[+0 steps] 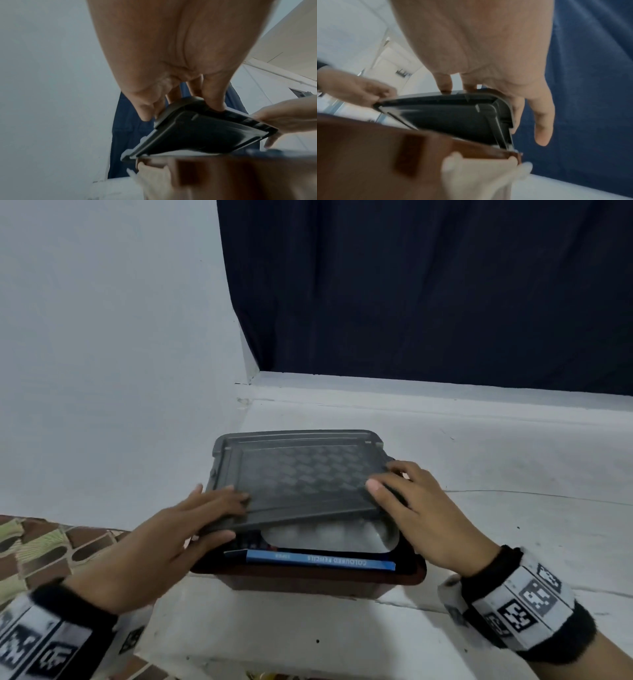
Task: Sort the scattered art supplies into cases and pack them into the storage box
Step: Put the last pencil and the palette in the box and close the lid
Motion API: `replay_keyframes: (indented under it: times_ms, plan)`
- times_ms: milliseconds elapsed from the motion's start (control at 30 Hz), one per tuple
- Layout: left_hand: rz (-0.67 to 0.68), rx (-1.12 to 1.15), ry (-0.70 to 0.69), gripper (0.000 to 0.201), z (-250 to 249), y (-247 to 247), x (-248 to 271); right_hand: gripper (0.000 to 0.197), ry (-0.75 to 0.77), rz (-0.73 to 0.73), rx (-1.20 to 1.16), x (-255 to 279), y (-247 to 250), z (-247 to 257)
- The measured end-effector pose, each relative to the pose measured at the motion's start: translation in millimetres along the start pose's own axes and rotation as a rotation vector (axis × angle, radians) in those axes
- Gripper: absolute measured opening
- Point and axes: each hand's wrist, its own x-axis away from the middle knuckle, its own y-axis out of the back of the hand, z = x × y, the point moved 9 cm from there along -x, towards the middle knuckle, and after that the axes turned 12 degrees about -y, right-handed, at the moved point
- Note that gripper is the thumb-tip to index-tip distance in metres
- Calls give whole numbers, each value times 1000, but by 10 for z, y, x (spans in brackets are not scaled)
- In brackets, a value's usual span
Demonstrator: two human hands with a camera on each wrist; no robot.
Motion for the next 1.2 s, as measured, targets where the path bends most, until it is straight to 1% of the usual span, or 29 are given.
replay_keyframes:
  times_ms: [67, 167, 233, 300, 367, 433, 500, 567, 600, 700, 800, 900, 967, 1033, 1100, 1200]
  plan:
    - [-10, 23, -34, 37, -48, -71, 114, 45, -48, -10, -139, 20, 6, -84]
    - [20, 24, -74, 35, -82, -139, 214, 33, -44, -46, -76, 22, -52, -159]
    - [36, 20, -87, 33, -94, -164, 248, 37, -55, -43, -16, 29, -114, -228]
    - [14, 56, -76, 31, -99, -157, 254, 44, -56, -73, 12, 66, -126, -268]
    - [-45, 122, -34, 28, -92, -111, 225, 47, -59, -107, 21, 122, -118, -294]
    - [-149, 170, 36, 30, -36, -55, 179, 47, -105, -119, 56, 148, -109, -352]
    - [-234, 98, 84, 39, 53, -41, 134, 44, -131, -144, 158, 141, -69, -365]
    - [-267, 5, 150, 46, 197, -81, 93, 39, -132, -156, 211, 102, -51, -340]
    - [-287, 7, 194, 47, 284, -104, 83, 37, -133, -156, 209, 83, -52, -327]
    - [-378, 109, 311, 51, 512, -123, 98, 38, -116, -176, 199, 52, -56, -300]
    - [-435, 80, 354, 41, 574, -42, 140, 39, -84, -192, 202, 43, -67, -246]
    - [-488, -27, 409, 26, 588, 87, 220, 33, -62, -219, 221, 70, -96, -187]
    - [-505, -44, 438, 21, 599, 112, 257, 29, -48, -237, 219, 115, -117, -167]
    - [-539, -5, 442, 21, 616, 94, 276, 26, -45, -244, 190, 120, -130, -214]
    - [-561, 111, 455, 25, 666, 22, 261, 27, -53, -257, 122, 68, -121, -292]
    - [-556, 353, 576, 37, 773, -147, 260, 23, -80, -311, -139, 0, -63, -386]
